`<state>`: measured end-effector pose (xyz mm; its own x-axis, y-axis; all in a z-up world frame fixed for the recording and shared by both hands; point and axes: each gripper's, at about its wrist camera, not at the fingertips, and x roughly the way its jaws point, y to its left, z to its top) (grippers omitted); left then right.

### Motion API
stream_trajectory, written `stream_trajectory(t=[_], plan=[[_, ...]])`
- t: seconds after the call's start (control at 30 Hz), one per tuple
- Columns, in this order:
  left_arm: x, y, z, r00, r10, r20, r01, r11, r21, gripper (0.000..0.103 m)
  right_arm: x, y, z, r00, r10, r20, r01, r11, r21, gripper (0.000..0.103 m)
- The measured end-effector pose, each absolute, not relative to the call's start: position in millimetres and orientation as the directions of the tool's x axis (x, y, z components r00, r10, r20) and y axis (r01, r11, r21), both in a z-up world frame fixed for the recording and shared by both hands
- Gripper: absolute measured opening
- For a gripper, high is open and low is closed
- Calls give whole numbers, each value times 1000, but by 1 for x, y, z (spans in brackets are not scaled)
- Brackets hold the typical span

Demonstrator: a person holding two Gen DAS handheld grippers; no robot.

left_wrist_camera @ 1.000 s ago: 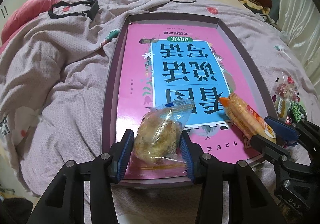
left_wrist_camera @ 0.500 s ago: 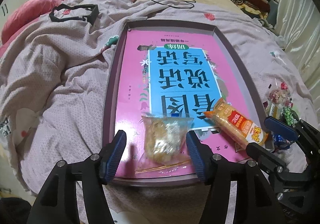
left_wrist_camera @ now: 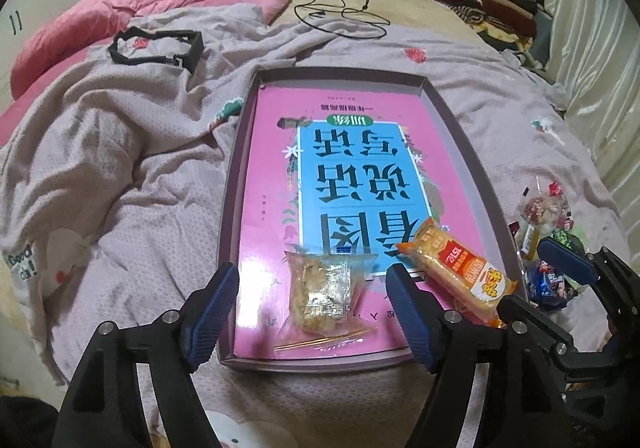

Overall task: Organize snacks
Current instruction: 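Move both tools back over the snack pile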

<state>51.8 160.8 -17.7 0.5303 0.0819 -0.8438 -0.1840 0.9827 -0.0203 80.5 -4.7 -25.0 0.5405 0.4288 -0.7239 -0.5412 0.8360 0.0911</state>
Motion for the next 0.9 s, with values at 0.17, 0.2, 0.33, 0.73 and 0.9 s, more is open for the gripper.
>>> stream_trajectory(t=[0.17, 0.2, 0.33, 0.73, 0.9], plan=[[49, 158, -8, 549, 74, -832, -179, 983, -30, 78, 79, -12, -18, 565, 431, -703, -530, 843, 91, 68], [48, 156, -5, 555, 72, -829, -176, 984, -33, 78, 79, -14, -16, 573, 430, -698, -526, 846, 90, 69], [45, 151, 3, 572, 63, -818, -166, 985, -40, 78, 76, -21, -10, 597, 427, -680, -516, 852, 82, 71], [38, 139, 24, 611, 24, -791, -140, 987, -78, 80, 68, -40, 5, 644, 426, -635, -489, 868, 86, 78], [37, 129, 30, 622, 3, -783, -112, 990, -86, 80, 66, -50, 9, 656, 423, -626, -475, 875, 93, 79]])
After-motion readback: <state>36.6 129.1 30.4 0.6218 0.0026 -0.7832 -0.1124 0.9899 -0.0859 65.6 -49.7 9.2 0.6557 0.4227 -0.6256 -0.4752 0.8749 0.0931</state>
